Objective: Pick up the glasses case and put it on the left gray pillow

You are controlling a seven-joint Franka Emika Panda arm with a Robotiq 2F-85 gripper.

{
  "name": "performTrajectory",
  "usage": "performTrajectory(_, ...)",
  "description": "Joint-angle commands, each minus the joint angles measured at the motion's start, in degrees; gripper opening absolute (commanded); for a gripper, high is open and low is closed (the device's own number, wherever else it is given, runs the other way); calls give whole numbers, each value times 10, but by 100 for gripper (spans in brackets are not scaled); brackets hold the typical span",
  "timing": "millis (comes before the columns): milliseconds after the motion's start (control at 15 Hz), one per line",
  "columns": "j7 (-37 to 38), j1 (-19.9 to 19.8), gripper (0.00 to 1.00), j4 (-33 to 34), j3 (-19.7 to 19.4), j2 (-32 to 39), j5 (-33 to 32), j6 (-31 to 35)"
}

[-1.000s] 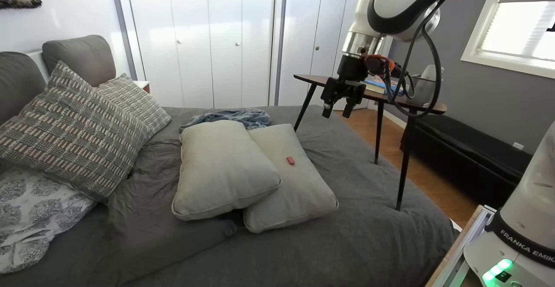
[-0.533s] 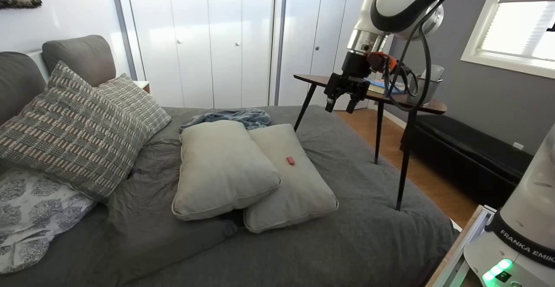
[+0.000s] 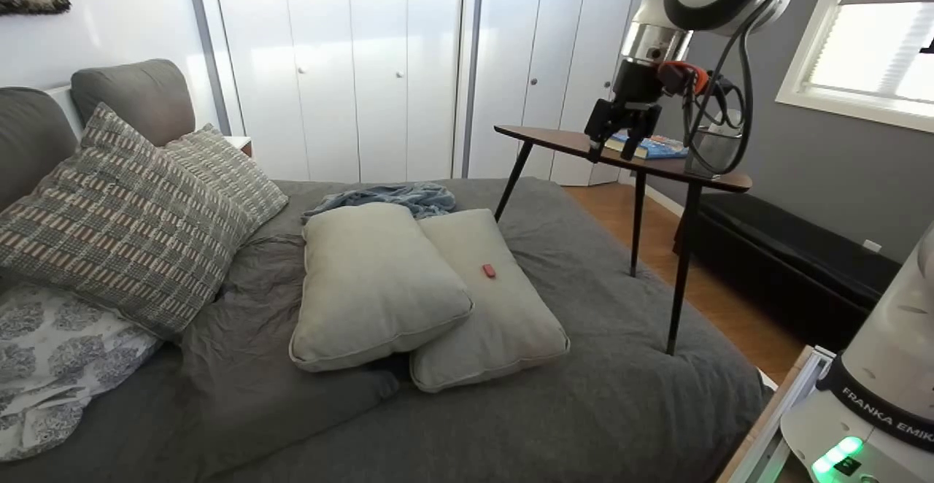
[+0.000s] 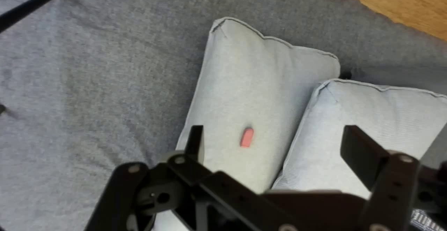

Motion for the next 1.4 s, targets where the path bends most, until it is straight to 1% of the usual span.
performTrajectory(0,4,-31,100,-10,-3,-65,-72,-55)
performTrajectory(200,-9,-53,100,-2,-19,-85,-111,-86)
performTrajectory(333,-29,-63,100,4,-37,-91,-128,-103)
performTrajectory(600,-96,-76,100,12,-88,-109,-136,-137)
performTrajectory(667,-108,-82,100,20,-100,-110,-137,-146)
performTrajectory(733,-104,-88,100,26,-111,-111,-129,-146)
performTrajectory(800,-88,-79,100,15,-97,-98,-127,-127)
performTrajectory(933,-93,-83,100,18,-105,-98,-126,-127)
performTrajectory(1267,-91,-80,100,17,-98,-95,-127,-127)
performTrajectory(1333,-96,-85,100,16,-99,-96,-142,-113)
